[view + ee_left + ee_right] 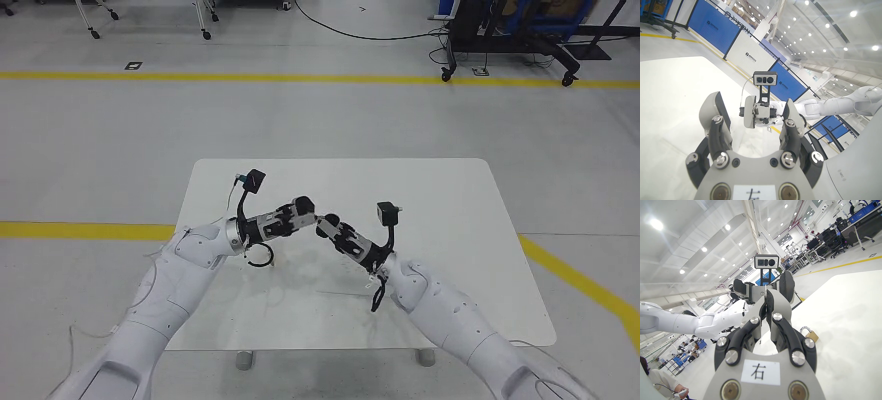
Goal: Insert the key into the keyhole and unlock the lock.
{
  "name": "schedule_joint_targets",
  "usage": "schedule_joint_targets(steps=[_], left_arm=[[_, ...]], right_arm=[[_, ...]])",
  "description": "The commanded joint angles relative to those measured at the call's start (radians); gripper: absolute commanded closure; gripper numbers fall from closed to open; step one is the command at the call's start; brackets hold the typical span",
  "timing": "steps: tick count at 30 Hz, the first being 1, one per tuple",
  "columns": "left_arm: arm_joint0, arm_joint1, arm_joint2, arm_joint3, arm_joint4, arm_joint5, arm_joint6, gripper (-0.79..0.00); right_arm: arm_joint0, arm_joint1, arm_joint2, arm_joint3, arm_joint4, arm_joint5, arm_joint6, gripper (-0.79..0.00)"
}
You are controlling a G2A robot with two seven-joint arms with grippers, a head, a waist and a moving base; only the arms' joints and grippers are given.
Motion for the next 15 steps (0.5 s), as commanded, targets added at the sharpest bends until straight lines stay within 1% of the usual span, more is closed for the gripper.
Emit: schedule_joint_targets(steps=[1,6,9,10,11,12,15], left_arm=[[0.0,0.0,-0.001,0.0,0.004,0.0,-0.001,0.0],[-0.008,0.0,-0.003,0.008,0.046,0.0,0.001,0.0],[-0.006,-0.002,-0.001,0.008,0.078,0.0,0.026,0.0],[-0.007,-0.002,-0.001,0.009,0.089,0.0,0.033,0.0],[-0.006,-0.003,-0.001,0.011,0.097,0.0,0.043,0.0],[-0.005,-0.004,-0.002,0.013,0.101,0.0,0.054,0.0],[-0.004,-0.005,-0.004,0.016,0.106,0.0,0.079,0.0]], right_arm=[[0.002,0.001,-0.003,0.0,0.013,0.0,0.01,0.0],[0.004,0.003,-0.009,-0.003,0.044,0.0,0.029,0.0],[0.004,0.004,-0.011,-0.004,0.058,0.0,0.036,0.0],[0.004,0.004,-0.011,-0.003,0.06,0.0,0.039,-0.08],[0.004,0.004,-0.012,-0.002,0.062,0.0,0.042,-0.413],[0.004,0.004,-0.012,-0.002,0.065,0.0,0.043,-0.785],[0.005,0.004,-0.013,-0.001,0.07,0.0,0.049,-0.785]])
